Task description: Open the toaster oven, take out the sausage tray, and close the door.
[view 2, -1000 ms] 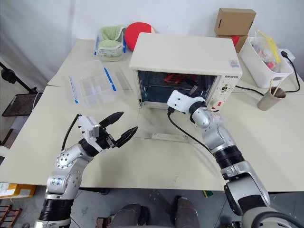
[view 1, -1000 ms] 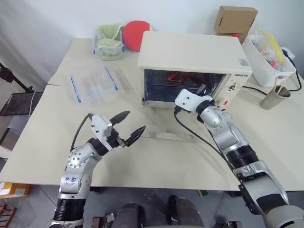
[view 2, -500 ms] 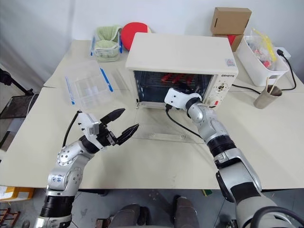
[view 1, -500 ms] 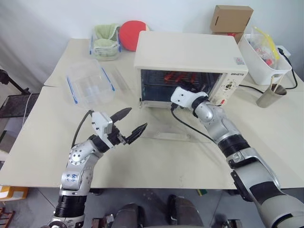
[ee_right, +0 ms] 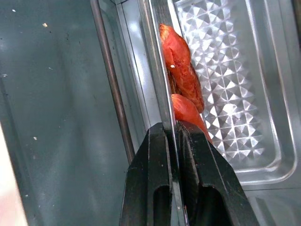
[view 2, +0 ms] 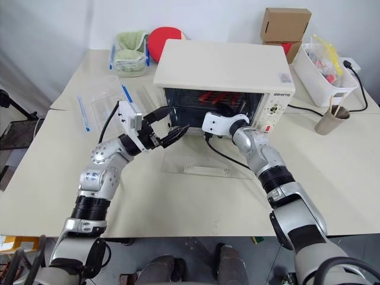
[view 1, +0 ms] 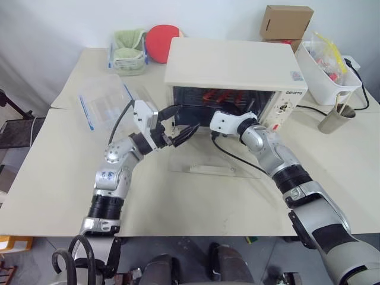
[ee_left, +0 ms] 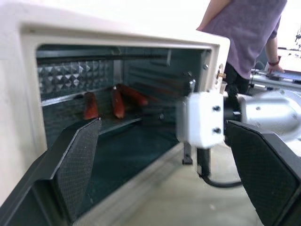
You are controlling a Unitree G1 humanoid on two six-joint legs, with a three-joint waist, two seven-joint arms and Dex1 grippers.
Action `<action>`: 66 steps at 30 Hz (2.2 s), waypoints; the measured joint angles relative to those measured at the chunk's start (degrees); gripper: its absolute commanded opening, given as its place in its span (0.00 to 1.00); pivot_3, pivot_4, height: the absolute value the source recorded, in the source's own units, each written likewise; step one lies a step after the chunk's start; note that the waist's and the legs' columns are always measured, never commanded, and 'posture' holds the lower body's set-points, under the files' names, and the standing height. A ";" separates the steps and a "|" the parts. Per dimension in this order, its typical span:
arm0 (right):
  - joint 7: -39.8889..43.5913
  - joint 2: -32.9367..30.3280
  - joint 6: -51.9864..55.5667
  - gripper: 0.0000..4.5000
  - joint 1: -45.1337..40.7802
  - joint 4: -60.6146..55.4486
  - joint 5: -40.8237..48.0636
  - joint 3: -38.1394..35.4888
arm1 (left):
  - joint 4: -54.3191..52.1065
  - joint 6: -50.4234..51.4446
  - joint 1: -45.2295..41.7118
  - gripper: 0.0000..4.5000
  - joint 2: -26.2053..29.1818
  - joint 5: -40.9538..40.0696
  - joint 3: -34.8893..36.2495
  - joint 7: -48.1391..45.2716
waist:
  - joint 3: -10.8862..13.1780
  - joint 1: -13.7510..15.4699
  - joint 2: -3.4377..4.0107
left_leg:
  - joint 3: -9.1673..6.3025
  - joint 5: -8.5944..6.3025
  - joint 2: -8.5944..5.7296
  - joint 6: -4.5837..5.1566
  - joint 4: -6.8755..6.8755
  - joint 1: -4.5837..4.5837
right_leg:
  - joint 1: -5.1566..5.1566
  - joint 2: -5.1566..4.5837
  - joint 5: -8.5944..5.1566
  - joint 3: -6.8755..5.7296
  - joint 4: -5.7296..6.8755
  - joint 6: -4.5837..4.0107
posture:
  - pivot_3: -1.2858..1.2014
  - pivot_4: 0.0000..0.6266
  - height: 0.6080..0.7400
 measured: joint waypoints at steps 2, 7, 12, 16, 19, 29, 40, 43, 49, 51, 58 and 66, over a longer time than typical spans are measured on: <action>0.57 -0.71 0.01 0.01 0.54 -1.54 -0.22 0.01 | 2.11 0.04 -1.47 1.00 0.28 -0.19 0.17 -2.15 | 0.01 0.00 0.01 | -0.02 0.02 0.01 -0.03 0.04 -0.27 | -0.22 0.02 0.00 -0.01 0.00 0.00 | 0.52 0.24 1.00; 2.80 -3.43 0.56 0.01 6.23 -11.97 -0.57 -0.57 | 5.64 0.20 -2.97 1.00 0.13 -0.76 0.98 -4.04 | 0.01 0.10 0.01 | -0.02 0.02 0.01 -0.04 0.05 -0.74 | -0.76 0.07 0.00 0.00 0.17 0.00 | 0.52 0.24 1.00; 6.52 -5.65 2.13 0.01 14.70 -25.42 -0.58 -1.28 | 6.81 0.79 -4.26 1.00 -0.13 -0.94 1.91 -3.70 | 0.02 0.07 0.01 | 0.08 0.03 0.00 -0.03 0.06 -0.75 | -0.78 0.08 0.00 0.08 0.14 0.00 | 0.52 0.24 1.00; 9.69 -6.66 4.01 0.01 20.70 -34.48 -0.57 -2.65 | 7.82 0.80 -4.32 1.00 -0.31 -0.94 2.50 -3.45 | 0.02 0.29 0.00 | 0.10 0.07 0.00 -0.05 0.17 -0.74 | -0.76 0.08 0.00 0.12 0.18 0.00 | 0.52 0.24 1.00; 11.58 -7.93 4.77 0.01 23.91 -39.42 -0.52 -3.87 | 7.97 0.85 -4.63 1.00 -0.75 -0.97 2.73 -3.42 | 0.02 0.38 -0.01 | 0.09 0.08 0.00 -0.05 0.18 -0.73 | -0.75 0.08 0.00 0.12 0.21 0.00 | 0.52 0.24 1.00; 16.25 -13.19 1.68 0.01 37.52 -55.06 1.27 -7.85 | 6.58 8.01 -3.92 1.00 0.55 -3.41 4.57 -3.36 | 0.03 1.52 -0.03 | 0.26 0.21 -0.02 -0.12 0.19 -0.49 | -0.69 0.10 0.00 0.34 0.37 -0.02 | 0.52 0.24 1.00; 18.18 -14.72 -1.48 0.01 43.99 -61.32 2.46 -9.89 | -8.02 48.07 6.26 1.00 10.43 -23.29 13.76 3.15 | 0.04 1.71 -0.05 | 0.06 0.21 -0.04 -0.14 0.25 -0.49 | -0.65 0.03 -0.02 0.78 0.45 -0.04 | 0.52 0.24 1.00; 19.03 -15.20 -3.79 0.01 43.77 -61.38 3.69 -9.93 | -10.01 59.67 6.52 1.00 10.72 -29.97 16.98 7.72 | 0.05 1.79 -0.07 | -0.01 0.21 -0.08 -0.14 0.27 -0.46 | -0.59 0.03 -0.02 0.90 0.46 -0.04 | 0.52 0.24 1.00; 21.38 -15.32 -8.08 0.01 40.98 -60.99 6.44 -9.32 | -10.41 71.18 6.11 1.00 6.09 -37.66 22.06 18.49 | 0.05 1.68 -0.08 | 0.01 0.22 -0.09 -0.16 0.26 -0.40 | -0.59 0.07 -0.02 0.97 0.52 -0.04 | 0.52 0.24 1.00; 22.04 -15.31 -9.37 0.01 39.86 -60.52 6.99 -8.98 | -10.38 72.98 5.58 1.00 4.59 -39.25 23.51 21.60 | 0.04 1.70 -0.09 | 0.02 0.23 -0.09 -0.17 0.27 -0.39 | -0.59 0.07 -0.02 0.99 0.54 -0.04 | 0.52 0.24 1.00; 24.75 -14.98 -11.69 0.01 37.47 -57.77 9.60 -7.14 | -10.19 75.63 5.08 0.61 3.02 -44.49 27.38 28.33 | 0.04 1.68 -0.10 | 0.04 0.23 -0.11 -0.18 0.27 -0.37 | -0.59 0.07 -0.02 1.04 0.56 -0.05 | 0.52 0.24 1.00; 26.28 -14.99 -12.39 0.01 36.82 -56.95 10.44 -7.12 | -6.93 79.12 4.91 0.13 2.55 -52.98 30.07 36.65 | 0.03 1.70 -0.11 | 0.03 0.23 -0.12 -0.19 0.28 -0.35 | -0.59 0.06 -0.02 1.08 0.59 -0.05 | 0.52 0.24 1.00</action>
